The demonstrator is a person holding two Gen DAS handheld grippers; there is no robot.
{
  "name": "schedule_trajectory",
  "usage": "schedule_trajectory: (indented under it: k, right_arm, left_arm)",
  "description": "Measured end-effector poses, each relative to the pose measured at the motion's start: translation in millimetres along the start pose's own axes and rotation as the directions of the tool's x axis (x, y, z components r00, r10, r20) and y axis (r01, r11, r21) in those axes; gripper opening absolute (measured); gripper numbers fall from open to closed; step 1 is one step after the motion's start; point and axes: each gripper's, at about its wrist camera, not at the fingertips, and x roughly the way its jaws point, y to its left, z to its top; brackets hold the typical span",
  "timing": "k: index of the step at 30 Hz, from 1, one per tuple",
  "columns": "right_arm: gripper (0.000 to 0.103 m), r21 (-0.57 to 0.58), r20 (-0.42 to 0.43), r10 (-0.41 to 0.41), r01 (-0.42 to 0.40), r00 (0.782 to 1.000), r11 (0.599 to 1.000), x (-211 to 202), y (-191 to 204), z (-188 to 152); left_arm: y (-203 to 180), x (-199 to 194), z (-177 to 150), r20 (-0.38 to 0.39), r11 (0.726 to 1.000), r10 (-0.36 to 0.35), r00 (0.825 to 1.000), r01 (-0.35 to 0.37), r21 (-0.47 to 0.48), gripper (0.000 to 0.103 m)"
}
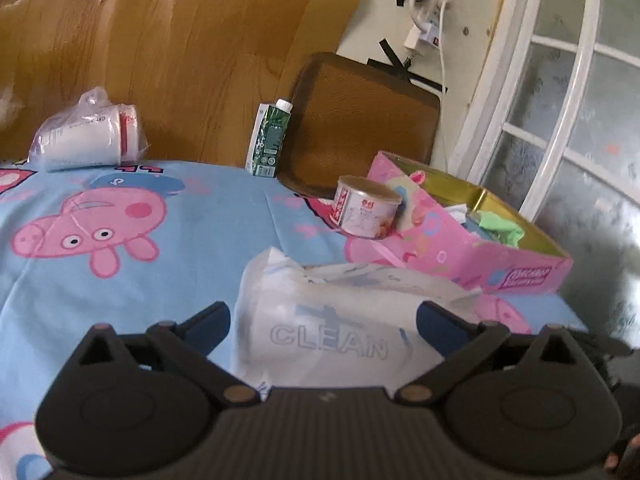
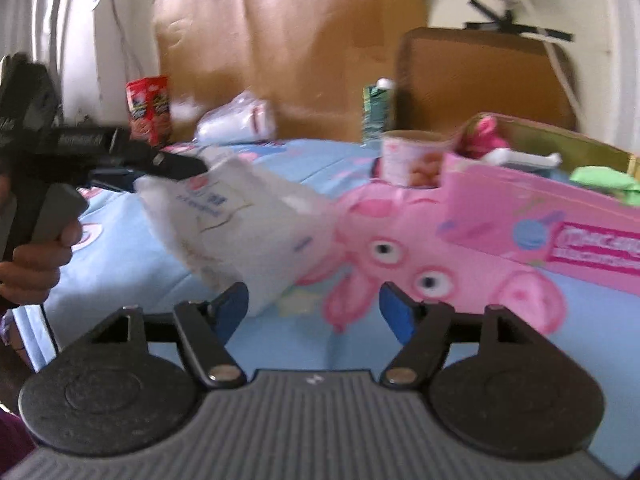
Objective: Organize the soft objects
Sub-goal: 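Grasp the white SIPIAO tissue pack with the left gripper, then carry the tissue pack into the pink tin and open the left gripper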
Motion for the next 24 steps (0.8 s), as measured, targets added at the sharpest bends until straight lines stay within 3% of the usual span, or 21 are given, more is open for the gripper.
schedule_trajectory:
  k: [4, 9, 10, 11, 12, 14, 18, 24]
  right_arm:
    - [0.082, -0.01, 0.006, 0.032, -0.031, 0.999, 0.999, -2, -3, 0]
    - [0.084, -0.101, -0.001, 0.092, -0.092, 0.996, 0.991, 13, 17, 3]
    - [0.083, -0.115, -0.004, 0.099, -0.099, 0.995, 0.988, 17, 21, 3]
    - [0.081, -0.119, -0.012, 0.101, -0.102, 0.995, 0.988, 24, 24, 4]
    - [0.067, -0.112, -0.022, 0.109, -0.111, 0.994, 0.987, 28, 26, 4]
    - [0.063, -0.103, -0.002, 0.066, -0.066, 0.998, 0.992, 32, 29, 6]
    - [0.063, -0.065, 0.113, 0.016, -0.008, 0.993, 0.998, 7, 9, 16]
    - [0.062, 0.036, 0.225, -0.177, 0.174, 0.958, 0.984, -26, -55, 39]
  left_arm:
    - [9, -1, -2, -0.042, 0.999, 0.004, 0.999, -0.006, -0.046, 0.103]
    - [16, -2, -4, -0.069, 0.997, -0.026, 0.997, 0.02, -0.079, 0.1]
    - [15, 3, -4, -0.09, 0.996, -0.046, 0.995, 0.039, -0.077, 0.093]
    - [10, 6, -3, -0.106, 0.997, -0.03, 0.994, 0.023, -0.07, 0.094]
    - [4, 7, -1, -0.105, 0.999, -0.013, 0.994, 0.007, -0.051, 0.093]
    - [-11, 7, 12, -0.08, 1.0, -0.008, 0.997, 0.007, -0.013, 0.093]
    - [-46, 17, 51, -0.027, 0.994, -0.096, 0.995, 0.097, 0.046, 0.096]
    - [-139, 83, 96, -0.012, 0.963, -0.175, 0.985, 0.173, 0.206, 0.096]
